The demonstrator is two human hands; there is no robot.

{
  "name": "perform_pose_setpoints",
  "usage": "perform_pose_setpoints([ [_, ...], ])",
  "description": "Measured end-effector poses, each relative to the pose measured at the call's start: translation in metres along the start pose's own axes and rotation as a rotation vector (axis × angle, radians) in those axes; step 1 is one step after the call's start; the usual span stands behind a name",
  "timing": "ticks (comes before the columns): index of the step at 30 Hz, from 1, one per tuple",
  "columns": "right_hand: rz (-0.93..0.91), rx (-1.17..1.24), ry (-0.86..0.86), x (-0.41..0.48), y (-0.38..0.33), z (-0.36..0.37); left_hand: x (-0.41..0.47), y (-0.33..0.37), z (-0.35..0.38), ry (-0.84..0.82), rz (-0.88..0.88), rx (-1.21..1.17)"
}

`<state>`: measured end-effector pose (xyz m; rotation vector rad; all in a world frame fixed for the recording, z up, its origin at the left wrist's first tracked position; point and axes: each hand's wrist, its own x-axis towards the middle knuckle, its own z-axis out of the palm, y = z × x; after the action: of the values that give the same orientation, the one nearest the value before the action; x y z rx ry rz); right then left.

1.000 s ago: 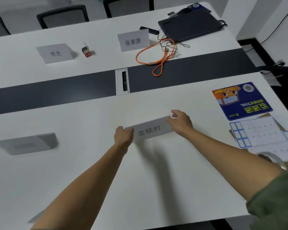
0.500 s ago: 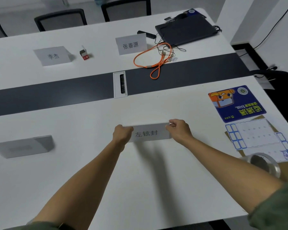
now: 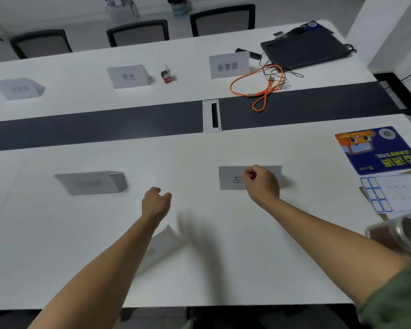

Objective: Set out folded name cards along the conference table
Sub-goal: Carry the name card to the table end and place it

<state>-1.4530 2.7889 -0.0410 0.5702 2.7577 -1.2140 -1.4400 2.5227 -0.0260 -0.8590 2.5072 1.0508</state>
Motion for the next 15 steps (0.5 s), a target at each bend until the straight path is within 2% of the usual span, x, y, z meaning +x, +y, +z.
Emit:
perform_pose_setpoints([
  [7, -0.039, 0.001, -0.181, -0.074, -0.057, 0.074, -0.008, -0.099, -0.065, -0.018, -0.045, 0.072],
  [15, 0.013, -0.094, -0.47, -0.13, -0.094, 0.154, -0.017, -0.176, -0.089, -0.072, -0.148, 0.031],
])
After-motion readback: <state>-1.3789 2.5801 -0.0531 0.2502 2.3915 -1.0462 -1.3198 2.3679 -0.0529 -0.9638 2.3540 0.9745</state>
